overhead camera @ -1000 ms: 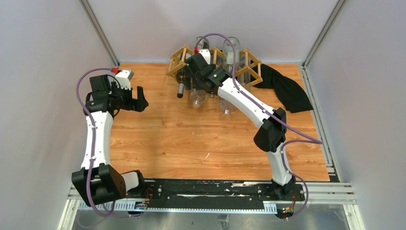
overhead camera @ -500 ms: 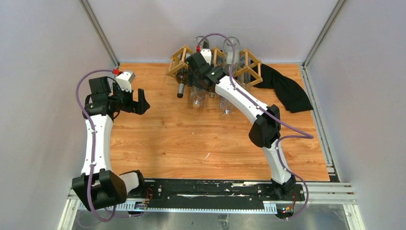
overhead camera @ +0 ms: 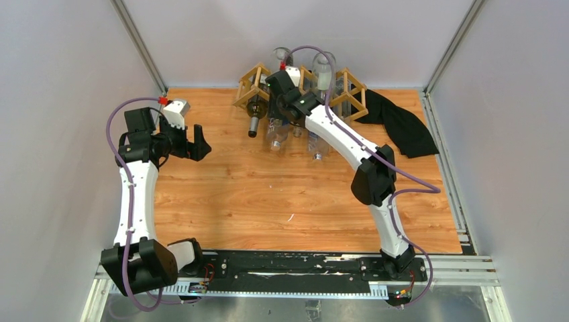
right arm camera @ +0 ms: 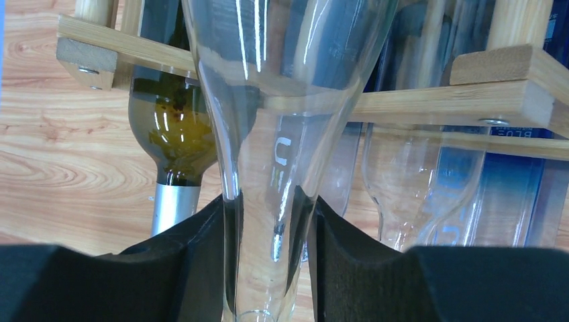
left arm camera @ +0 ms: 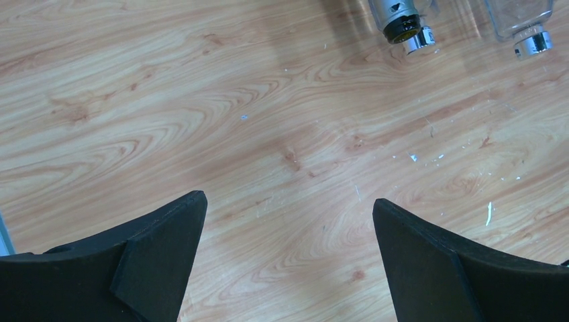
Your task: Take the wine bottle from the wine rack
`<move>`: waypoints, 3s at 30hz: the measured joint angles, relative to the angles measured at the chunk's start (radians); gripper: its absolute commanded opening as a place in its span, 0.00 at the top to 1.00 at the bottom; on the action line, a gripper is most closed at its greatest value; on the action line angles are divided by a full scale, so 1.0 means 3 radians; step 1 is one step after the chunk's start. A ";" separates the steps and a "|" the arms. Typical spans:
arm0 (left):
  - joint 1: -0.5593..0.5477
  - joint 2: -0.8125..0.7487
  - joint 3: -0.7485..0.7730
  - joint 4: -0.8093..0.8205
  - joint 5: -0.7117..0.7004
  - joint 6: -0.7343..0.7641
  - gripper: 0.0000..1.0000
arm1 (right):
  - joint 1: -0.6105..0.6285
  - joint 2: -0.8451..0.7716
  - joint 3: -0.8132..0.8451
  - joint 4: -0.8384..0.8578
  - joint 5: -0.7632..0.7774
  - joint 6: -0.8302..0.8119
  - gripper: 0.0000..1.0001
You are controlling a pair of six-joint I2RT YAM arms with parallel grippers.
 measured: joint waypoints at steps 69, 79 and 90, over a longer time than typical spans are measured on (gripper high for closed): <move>-0.1572 -0.2154 -0.0945 -0.0032 0.0281 0.3738 0.00 | 0.1169 -0.1518 -0.1479 0.0051 -0.2089 0.0090 1.00; -0.1573 -0.2239 -0.1139 -0.0050 0.0343 0.3900 0.09 | 0.1237 -0.1451 -0.1320 -0.0003 -0.2159 0.0039 1.00; -0.1575 -0.2155 -0.1218 -0.0151 0.0427 0.4364 0.36 | 0.1308 -0.1354 -0.1320 0.0036 -0.2384 0.0011 1.00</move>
